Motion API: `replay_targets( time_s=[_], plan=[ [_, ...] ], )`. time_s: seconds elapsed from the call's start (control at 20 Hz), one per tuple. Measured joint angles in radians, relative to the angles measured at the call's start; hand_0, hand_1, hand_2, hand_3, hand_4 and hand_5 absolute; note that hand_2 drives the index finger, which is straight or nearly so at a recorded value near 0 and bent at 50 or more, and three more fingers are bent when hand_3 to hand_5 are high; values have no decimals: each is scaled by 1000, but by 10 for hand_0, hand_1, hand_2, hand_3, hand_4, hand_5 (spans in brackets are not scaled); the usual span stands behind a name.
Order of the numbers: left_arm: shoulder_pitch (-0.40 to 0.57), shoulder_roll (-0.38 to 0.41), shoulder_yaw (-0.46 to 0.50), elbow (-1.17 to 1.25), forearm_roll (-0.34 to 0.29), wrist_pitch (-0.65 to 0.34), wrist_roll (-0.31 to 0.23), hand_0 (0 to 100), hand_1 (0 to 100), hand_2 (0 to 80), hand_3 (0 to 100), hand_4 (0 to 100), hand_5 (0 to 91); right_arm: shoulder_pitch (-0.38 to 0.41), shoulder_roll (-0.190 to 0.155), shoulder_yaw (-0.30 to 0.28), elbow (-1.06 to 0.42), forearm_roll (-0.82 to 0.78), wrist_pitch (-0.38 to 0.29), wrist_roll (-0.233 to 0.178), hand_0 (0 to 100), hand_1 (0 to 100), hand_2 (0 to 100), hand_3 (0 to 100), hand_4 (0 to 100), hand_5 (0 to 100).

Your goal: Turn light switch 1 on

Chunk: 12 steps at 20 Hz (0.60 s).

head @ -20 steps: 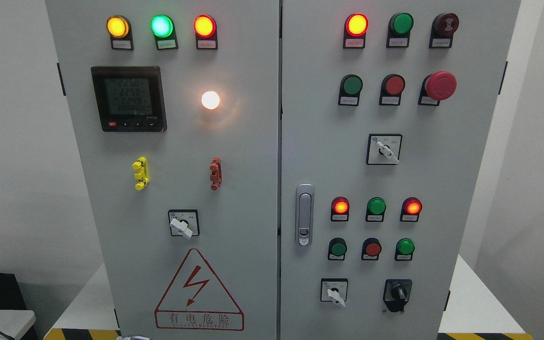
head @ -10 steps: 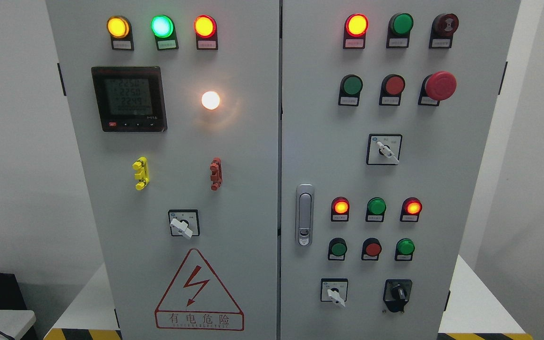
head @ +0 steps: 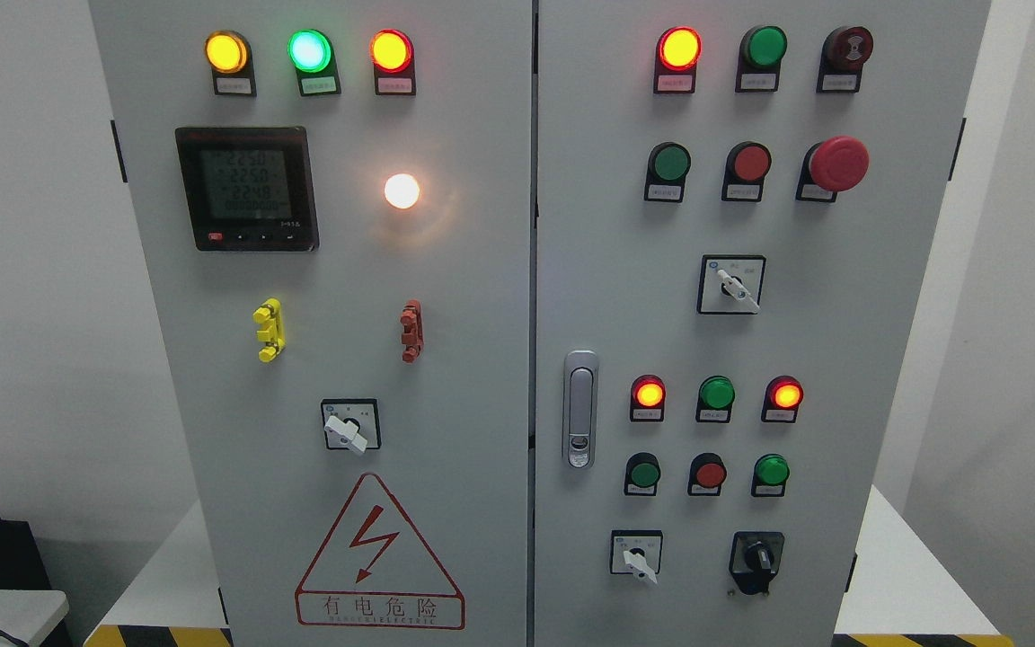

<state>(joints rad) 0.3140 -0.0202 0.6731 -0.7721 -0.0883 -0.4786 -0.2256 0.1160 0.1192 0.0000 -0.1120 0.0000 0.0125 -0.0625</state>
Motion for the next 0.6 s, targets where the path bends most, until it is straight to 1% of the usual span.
replay_targets(
  time_s=[0.1, 0.15, 0.25, 0.4, 0.45, 0.6],
  plan=[
    [3, 5, 0, 81, -2, 58, -39, 248, 0, 0, 0, 104, 96, 0, 0, 0, 0, 0, 0, 0, 120, 389, 0, 0, 0, 0],
    [3, 11, -6, 123, -3, 82, -51, 254, 0, 0, 0, 88, 84, 0, 0, 0, 0, 0, 0, 0, 120, 389, 0, 0, 0, 0],
    [0, 20, -27, 194, -4, 126, -65, 263, 0, 0, 0, 55, 61, 0, 0, 0, 0, 0, 0, 0, 120, 389, 0, 0, 0, 0],
    [-19, 31, -85, 293, -5, 172, -72, 278, 0, 0, 0, 25, 49, 0, 0, 0, 0, 0, 0, 0, 120, 389, 0, 0, 0, 0],
    [-27, 34, -110, 320, -6, 186, -66, 282, 0, 0, 0, 14, 46, 0, 0, 0, 0, 0, 0, 0, 120, 389, 0, 0, 0, 0],
    [-56, 41, -195, 390, -7, 238, -9, 289, 0, 0, 0, 0, 41, 0, 0, 0, 0, 0, 0, 0, 120, 389, 0, 0, 0, 0]
  ],
)
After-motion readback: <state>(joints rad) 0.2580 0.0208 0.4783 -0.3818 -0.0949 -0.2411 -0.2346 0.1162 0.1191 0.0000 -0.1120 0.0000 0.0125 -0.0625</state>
